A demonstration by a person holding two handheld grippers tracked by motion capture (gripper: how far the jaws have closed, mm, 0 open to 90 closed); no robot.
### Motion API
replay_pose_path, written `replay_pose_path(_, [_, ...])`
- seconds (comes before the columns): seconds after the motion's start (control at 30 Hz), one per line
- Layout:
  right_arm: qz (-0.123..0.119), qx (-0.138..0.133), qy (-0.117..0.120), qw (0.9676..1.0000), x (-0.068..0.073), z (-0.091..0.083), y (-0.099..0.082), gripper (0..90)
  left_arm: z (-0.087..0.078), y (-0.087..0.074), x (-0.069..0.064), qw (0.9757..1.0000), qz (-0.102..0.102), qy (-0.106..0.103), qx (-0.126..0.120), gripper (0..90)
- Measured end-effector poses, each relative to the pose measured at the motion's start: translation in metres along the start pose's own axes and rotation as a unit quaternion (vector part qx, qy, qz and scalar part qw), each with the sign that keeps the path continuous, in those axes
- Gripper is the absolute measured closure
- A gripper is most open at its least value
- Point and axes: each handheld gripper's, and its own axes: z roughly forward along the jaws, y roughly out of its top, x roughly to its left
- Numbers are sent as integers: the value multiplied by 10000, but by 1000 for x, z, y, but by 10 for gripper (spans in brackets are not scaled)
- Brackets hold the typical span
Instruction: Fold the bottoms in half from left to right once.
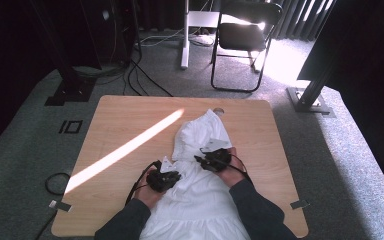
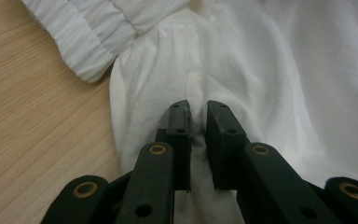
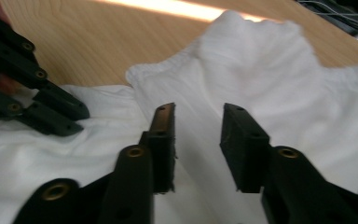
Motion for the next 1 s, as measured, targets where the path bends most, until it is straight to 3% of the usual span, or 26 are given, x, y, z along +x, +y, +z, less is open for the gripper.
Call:
replay_pose_path(0.07, [-237,223,55,9995,5,20,2,473,-1,-3,2,9999,-69,-70,-51,811])
replay_pose_path(0.13, [-517,513,-90,9973,8,43,3,420,-1,-4,1,9999,-55,-26,-103,812])
replay_pose_path(0.2, [-551,637,-103,9964,5,56,6,495,-1,-6,0,9999,-59,-8,-134,813])
replay_pose_path(0.23, [-510,617,-37,9968,1,57,10,620,-1,-6,0,9998,-74,-19,-161,815])
replay_pose_path(0.27, [-510,617,-37,9968,1,57,10,620,-1,-6,0,9998,-74,-19,-161,815])
replay_pose_path(0.3, [-203,427,-89,9988,-14,54,21,781,-2,-8,1,9997,-127,-52,-217,816])
replay_pose_path(0.37, [210,186,-153,9995,-31,46,30,830,-2,-9,1,9996,-134,-70,-233,818])
replay_pose_path(0.4, [210,186,-153,9995,-31,46,30,830,-2,-9,1,9996,-134,-70,-233,819])
replay_pose_path(0.43, [396,107,-300,9987,-42,40,34,835,-2,-10,1,9996,-133,-59,-238,819])
replay_pose_path(0.47, [839,-63,-654,9943,-69,27,37,847,-3,-10,0,9996,-133,-51,-237,820])
replay_pose_path(0.53, [1186,-130,-848,9892,-88,18,34,854,-3,-11,-1,9995,-149,-29,-261,821])
replay_pose_path(0.57, [1521,-193,-969,9834,-103,12,28,858,-3,-11,-1,9996,-130,-15,-257,823])
replay_pose_path(0.6, [1718,-218,-1000,9798,-113,9,24,859,-3,-11,-2,9996,-108,-2,-255,824])
replay_pose_path(0.63, [2021,-248,-1010,9738,-127,5,15,863,-4,-11,-3,9997,-96,5,-245,827])
replay_pose_path(0.67, [2150,-229,-1057,9706,-134,3,10,862,-4,-11,-3,9997,-88,21,-228,827])
replay_pose_path(0.7, [2374,-198,-972,9663,-145,2,0,858,-4,-12,-4,9997,-109,27,-239,828])
replay_pose_path(0.77, [2619,-120,-880,9610,-153,4,-13,837,-5,-13,-5,9996,-117,34,-243,827])
replay_pose_path(0.83, [2677,6,-858,9597,-153,9,-23,717,-7,-14,-6,9996,-153,25,-229,825])
replay_pose_path(0.87, [2677,6,-858,9597,-153,9,-23,717,-7,-14,-6,9996,-153,25,-229,816])
replay_pose_path(0.9, [2620,189,-1102,9586,-150,12,-28,622,-8,-13,-5,9997,-172,2,-157,761])
replay_pose_path(0.93, [2620,189,-1102,9586,-150,12,-28,622,-8,-13,-5,9997,-172,2,-157,681])
replay_pose_path(0.97, [2671,155,-1131,9569,-149,9,-30,597,-9,-11,-5,9997,-212,105,-62,681])
replay_pose_path(1.0, [2803,-105,-1042,9542,-144,-3,-34,547,-13,-7,-4,9996,-174,240,7,561])
